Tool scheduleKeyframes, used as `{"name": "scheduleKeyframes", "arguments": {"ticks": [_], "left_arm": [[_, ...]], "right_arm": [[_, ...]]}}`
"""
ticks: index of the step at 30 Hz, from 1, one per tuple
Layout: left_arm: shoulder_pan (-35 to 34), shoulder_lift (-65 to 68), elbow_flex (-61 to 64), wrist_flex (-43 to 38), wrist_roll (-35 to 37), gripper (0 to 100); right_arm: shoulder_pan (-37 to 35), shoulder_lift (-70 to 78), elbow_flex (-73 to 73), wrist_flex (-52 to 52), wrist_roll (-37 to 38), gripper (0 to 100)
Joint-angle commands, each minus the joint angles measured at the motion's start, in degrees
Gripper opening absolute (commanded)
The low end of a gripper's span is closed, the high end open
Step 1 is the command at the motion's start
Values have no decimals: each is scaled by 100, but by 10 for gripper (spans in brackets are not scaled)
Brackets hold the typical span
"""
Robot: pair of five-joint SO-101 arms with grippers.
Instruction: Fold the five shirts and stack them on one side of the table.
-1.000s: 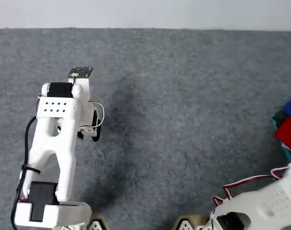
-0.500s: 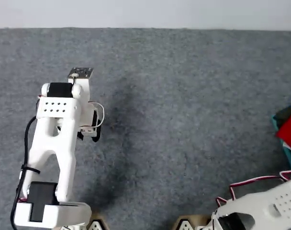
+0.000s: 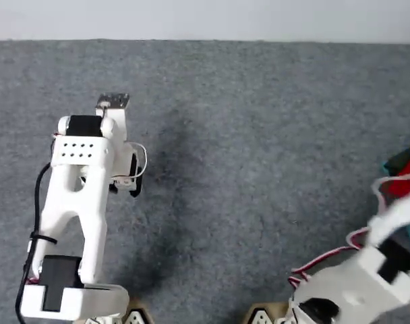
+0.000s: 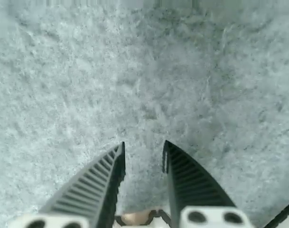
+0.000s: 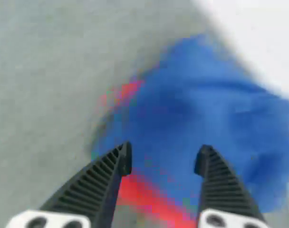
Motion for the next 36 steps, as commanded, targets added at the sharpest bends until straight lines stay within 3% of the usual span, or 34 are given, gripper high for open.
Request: {"name": "scheduleKeyframes", "arguments": {"ticks": [1, 4, 9, 13, 19, 26, 30, 33, 36], "left_arm": [[35, -431, -760, 185, 97, 54], [97, -905, -1051, 185, 79, 17], [114, -2338, -954, 185, 70, 13], [97, -3411, -163, 176, 70, 13], [-70, -4615, 1552, 114, 53, 13], [-360, -6075, 3108, -615, 53, 13], [-325, -7121, 3846, -747, 44, 13], [-343, -7868, 4233, -1108, -220, 13], [-352, -8563, 4690, -1319, -695, 13]], "right_arm": [[-1244, -312, -264, 1095, -35, 134], [-2211, -251, -255, 1613, -62, 11], [-2844, -681, 158, 1596, -44, 9], [-3196, -1525, 1178, 1604, -44, 9], [-3248, -3477, 4791, 1446, -35, 9], [-3284, -6132, 9266, -549, -35, 9], [-3310, -7855, 10954, -1455, -26, 9], [-3310, -9103, 11851, -1587, 35, 9], [-3284, -10273, 12589, -1297, 756, 9]]}}
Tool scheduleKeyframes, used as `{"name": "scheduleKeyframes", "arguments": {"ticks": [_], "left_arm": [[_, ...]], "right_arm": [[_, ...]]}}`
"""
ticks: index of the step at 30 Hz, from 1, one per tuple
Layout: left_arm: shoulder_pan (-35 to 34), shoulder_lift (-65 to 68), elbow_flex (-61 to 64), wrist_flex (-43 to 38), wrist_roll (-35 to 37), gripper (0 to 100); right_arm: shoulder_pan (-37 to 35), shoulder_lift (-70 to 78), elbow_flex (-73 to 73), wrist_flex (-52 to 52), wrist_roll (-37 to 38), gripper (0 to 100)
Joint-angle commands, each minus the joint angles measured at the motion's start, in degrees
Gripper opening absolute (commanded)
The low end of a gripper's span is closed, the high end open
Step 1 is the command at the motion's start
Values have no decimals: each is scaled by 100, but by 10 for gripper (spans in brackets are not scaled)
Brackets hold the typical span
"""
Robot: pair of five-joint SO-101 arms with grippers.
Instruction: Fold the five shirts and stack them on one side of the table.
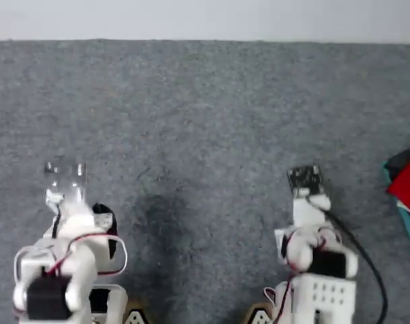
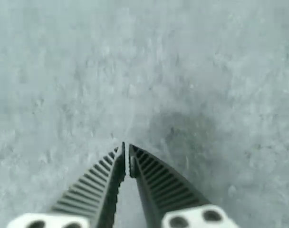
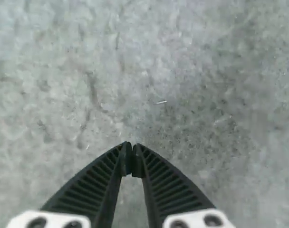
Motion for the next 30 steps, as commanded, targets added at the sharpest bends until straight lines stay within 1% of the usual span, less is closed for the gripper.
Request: {"name": "scheduleKeyframes", "arguments": {"ticks": [1, 4, 7, 10, 13, 18, 21, 25, 30], "left_arm": [[-44, -1002, 673, -396, -624, 13], [-44, -1767, 1323, -422, -932, 13], [-53, -2374, 1719, -378, -1029, 13], [-53, -2154, 1736, -422, -1020, 13], [-53, -2242, 1780, -422, -1011, 13], [-44, -2259, 1991, -484, -1011, 13], [-44, -2259, 2237, -747, -1011, 13], [-44, -2259, 2897, -756, -1037, 13], [-18, -2259, 3020, -923, -1029, 13]], "right_arm": [[-4, -1473, 782, 224, 782, 9], [4, -2475, 1204, 453, 1116, 9], [-22, -2325, 1266, 426, 1108, 9], [4, -2149, 1495, 251, 1134, 9], [4, -2273, 1758, 189, 1143, 9], [4, -2413, 1749, 251, 1143, 9], [-4, -2413, 1749, 251, 1143, 9], [-13, -2413, 1749, 251, 1143, 9], [-13, -2413, 1749, 251, 1143, 9]]}}
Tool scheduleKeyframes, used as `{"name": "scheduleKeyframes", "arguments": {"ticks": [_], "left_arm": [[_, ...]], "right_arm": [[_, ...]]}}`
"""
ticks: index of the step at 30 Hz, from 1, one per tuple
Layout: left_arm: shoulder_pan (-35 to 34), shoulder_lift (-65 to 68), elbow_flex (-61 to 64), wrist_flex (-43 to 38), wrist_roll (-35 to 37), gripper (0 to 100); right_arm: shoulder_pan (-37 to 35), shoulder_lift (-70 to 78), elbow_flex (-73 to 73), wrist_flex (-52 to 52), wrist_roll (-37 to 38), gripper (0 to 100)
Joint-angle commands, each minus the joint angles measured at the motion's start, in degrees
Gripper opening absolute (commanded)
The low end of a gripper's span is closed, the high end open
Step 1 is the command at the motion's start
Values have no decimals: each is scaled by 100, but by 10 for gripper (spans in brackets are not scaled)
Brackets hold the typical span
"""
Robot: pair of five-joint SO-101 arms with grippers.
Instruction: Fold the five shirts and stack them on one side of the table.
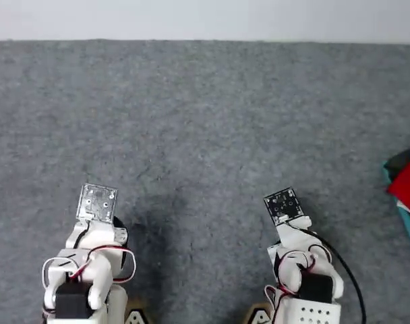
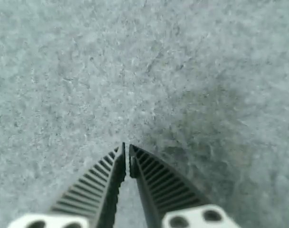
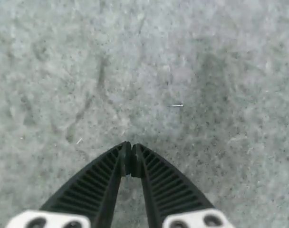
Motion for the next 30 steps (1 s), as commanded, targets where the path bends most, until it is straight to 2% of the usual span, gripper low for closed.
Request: {"name": "scheduleKeyframes", "arguments": {"ticks": [1, 5, 9, 30], "left_arm": [[18, -88, 48, -176, -44, 13], [-9, -88, 330, -580, -35, 13], [-18, -88, 1358, -932, -62, 13], [-18, -88, 1349, -941, -62, 13]], "right_arm": [[13, -75, 97, -57, 62, 9], [13, -75, 97, -57, 62, 9], [4, -75, 97, -57, 62, 9], [4, -75, 97, -57, 62, 9]]}}
